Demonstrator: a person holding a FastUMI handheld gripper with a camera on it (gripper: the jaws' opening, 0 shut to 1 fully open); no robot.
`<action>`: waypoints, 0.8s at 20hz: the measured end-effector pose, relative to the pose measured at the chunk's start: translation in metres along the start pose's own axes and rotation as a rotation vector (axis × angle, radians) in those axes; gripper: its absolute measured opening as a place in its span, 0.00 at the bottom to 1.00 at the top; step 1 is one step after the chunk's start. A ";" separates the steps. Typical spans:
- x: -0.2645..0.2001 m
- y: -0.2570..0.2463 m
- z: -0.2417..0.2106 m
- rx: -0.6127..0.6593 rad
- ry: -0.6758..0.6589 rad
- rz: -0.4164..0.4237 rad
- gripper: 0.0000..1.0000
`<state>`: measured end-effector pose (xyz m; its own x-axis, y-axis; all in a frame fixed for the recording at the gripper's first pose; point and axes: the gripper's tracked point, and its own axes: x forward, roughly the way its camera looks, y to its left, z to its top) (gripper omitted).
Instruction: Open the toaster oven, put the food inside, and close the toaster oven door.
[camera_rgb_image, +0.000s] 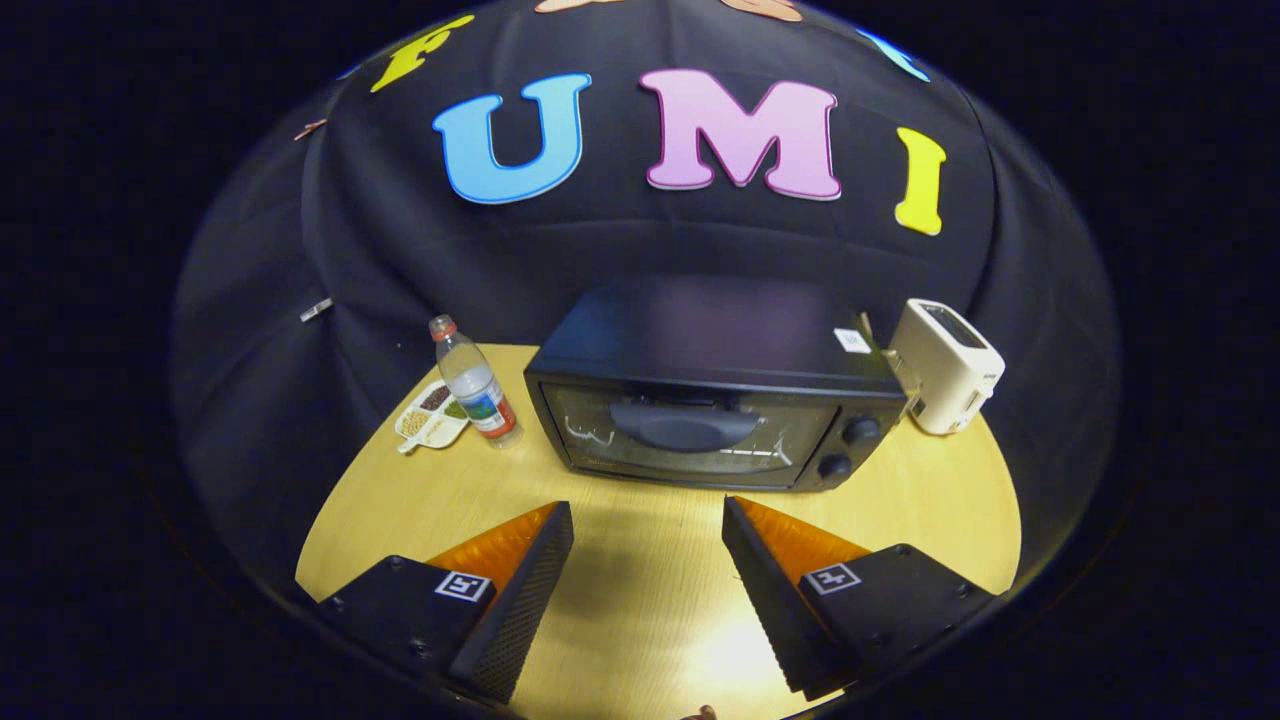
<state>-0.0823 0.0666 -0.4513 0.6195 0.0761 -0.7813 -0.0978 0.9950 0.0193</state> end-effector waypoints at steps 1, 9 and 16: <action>-0.011 -0.004 0.015 -0.006 -0.031 -0.001 0.97; -0.133 -0.032 0.188 0.028 -0.424 0.001 0.98; -0.276 -0.025 0.332 -0.009 -0.829 -0.080 0.97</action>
<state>0.0074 0.0418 -0.0292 0.9972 0.0317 -0.0677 -0.0333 0.9992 -0.0240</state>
